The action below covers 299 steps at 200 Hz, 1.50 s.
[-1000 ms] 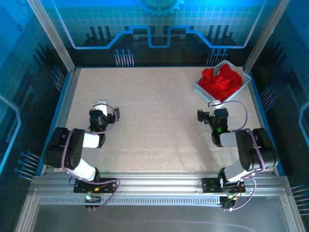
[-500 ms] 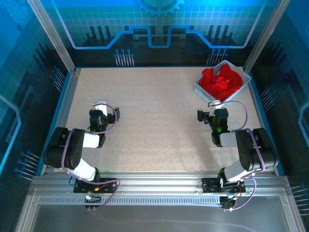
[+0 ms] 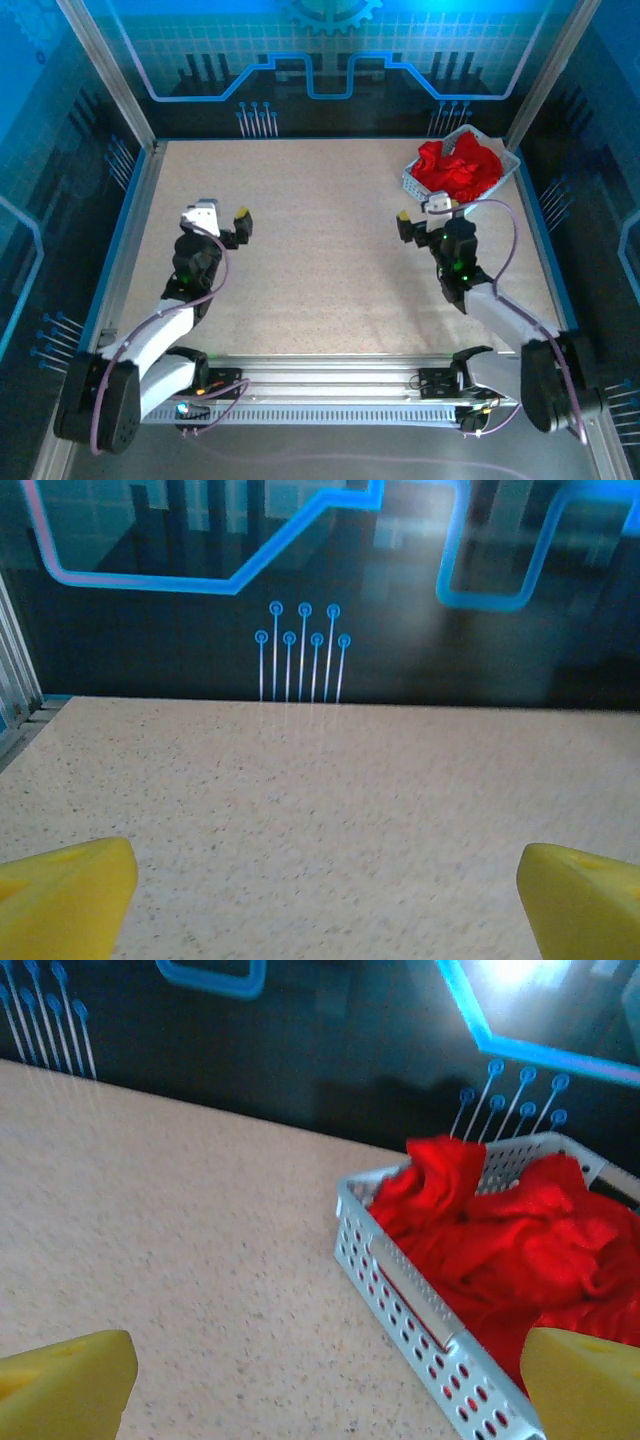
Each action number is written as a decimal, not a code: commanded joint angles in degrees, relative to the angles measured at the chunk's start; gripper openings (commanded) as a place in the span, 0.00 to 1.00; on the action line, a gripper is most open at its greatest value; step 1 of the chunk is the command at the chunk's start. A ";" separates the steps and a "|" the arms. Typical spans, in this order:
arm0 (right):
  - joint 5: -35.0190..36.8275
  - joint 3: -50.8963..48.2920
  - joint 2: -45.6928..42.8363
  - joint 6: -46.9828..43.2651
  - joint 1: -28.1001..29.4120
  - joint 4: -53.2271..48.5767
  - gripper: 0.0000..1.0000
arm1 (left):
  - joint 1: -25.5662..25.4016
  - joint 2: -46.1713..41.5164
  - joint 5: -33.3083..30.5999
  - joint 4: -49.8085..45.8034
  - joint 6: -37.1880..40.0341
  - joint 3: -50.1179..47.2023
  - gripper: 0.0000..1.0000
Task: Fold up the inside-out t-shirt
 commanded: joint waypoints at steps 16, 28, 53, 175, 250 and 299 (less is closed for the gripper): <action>-1.40 7.84 -12.10 6.06 0.60 -17.84 1.00 | -0.29 -6.37 -5.05 -24.67 -17.19 9.45 0.99; -1.68 9.80 -15.18 9.71 -0.16 -21.64 1.00 | -0.21 -7.23 -7.05 -29.87 -21.47 11.33 0.99; 1.13 13.18 -18.95 22.15 -2.64 -31.05 1.00 | 0.02 -7.59 -9.68 -38.01 -29.79 13.81 0.99; -0.33 43.44 24.59 23.13 -12.30 -42.15 0.99 | -0.92 4.44 9.15 -44.59 -25.46 22.46 0.99; 1.50 63.06 48.77 25.32 -17.55 -50.45 0.95 | -6.19 4.60 7.56 -47.68 -22.78 22.92 0.99; 2.89 74.21 60.10 26.37 -19.13 -57.17 0.91 | -6.89 4.72 7.56 -47.68 -22.49 22.90 0.99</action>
